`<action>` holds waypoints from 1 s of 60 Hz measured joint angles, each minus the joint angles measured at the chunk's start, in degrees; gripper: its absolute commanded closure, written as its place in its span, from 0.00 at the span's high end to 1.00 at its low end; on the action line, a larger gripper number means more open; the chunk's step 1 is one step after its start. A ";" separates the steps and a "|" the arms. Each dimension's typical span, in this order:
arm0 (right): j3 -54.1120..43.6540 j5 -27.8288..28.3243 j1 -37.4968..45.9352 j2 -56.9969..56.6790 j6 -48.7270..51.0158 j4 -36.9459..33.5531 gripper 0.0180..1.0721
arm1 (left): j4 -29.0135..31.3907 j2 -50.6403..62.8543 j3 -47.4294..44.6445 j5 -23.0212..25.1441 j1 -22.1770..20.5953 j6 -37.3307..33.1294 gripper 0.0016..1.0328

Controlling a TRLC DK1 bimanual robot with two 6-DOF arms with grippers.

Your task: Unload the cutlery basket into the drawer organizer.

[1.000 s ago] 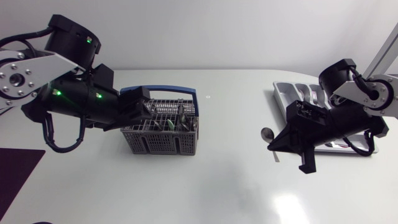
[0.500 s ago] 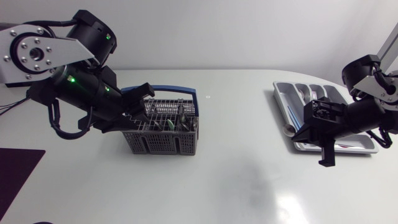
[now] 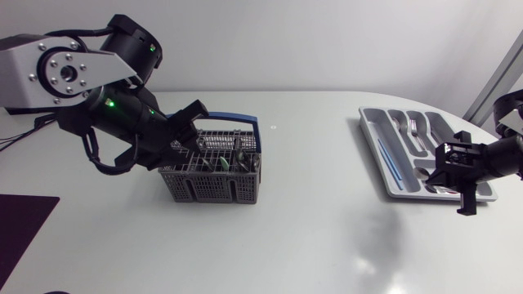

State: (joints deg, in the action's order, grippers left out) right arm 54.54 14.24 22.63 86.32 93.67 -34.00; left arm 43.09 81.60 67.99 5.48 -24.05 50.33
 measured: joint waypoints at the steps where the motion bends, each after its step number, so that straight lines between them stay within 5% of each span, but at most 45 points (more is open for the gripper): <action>1: 0.35 -0.22 0.44 0.44 0.37 0.20 0.05 | -0.26 0.13 0.00 -0.13 -0.11 0.33 0.41; 41: 10.14 -7.65 8.76 17.20 8.59 11.93 0.06 | -5.75 2.05 0.00 -1.53 -1.05 4.79 0.41; 50: 10.21 -10.71 9.09 19.37 9.05 14.58 0.50 | -6.12 2.10 0.00 -1.75 -1.16 5.25 0.41; 60: 10.21 -13.57 9.09 20.76 9.11 15.26 0.61 | -6.05 2.14 0.00 -2.99 -1.16 5.25 0.41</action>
State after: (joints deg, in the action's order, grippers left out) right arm 64.75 0.67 31.73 107.09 102.78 -18.74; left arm 37.04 83.74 67.99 2.48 -25.21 55.57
